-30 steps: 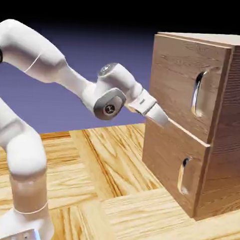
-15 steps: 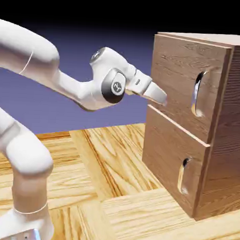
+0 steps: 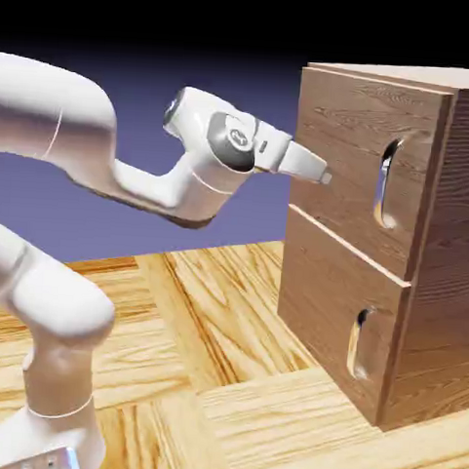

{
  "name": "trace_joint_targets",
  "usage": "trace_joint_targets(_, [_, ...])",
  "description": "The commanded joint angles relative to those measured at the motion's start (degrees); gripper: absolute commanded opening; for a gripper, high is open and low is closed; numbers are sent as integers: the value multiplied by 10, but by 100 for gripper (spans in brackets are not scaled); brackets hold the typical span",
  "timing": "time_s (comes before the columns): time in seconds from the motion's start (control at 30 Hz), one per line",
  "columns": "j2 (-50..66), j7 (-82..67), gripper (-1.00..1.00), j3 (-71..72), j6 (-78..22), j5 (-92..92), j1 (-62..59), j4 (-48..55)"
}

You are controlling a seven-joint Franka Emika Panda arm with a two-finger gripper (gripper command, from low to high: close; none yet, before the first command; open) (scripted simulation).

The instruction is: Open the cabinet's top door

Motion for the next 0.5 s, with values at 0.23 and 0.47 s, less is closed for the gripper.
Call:
trace_joint_targets(0.23, [-30,146,100,-75,-17,-199,69,28])
trace_joint_targets(0.47, [-56,273,100,-140,-32,-374,129,52])
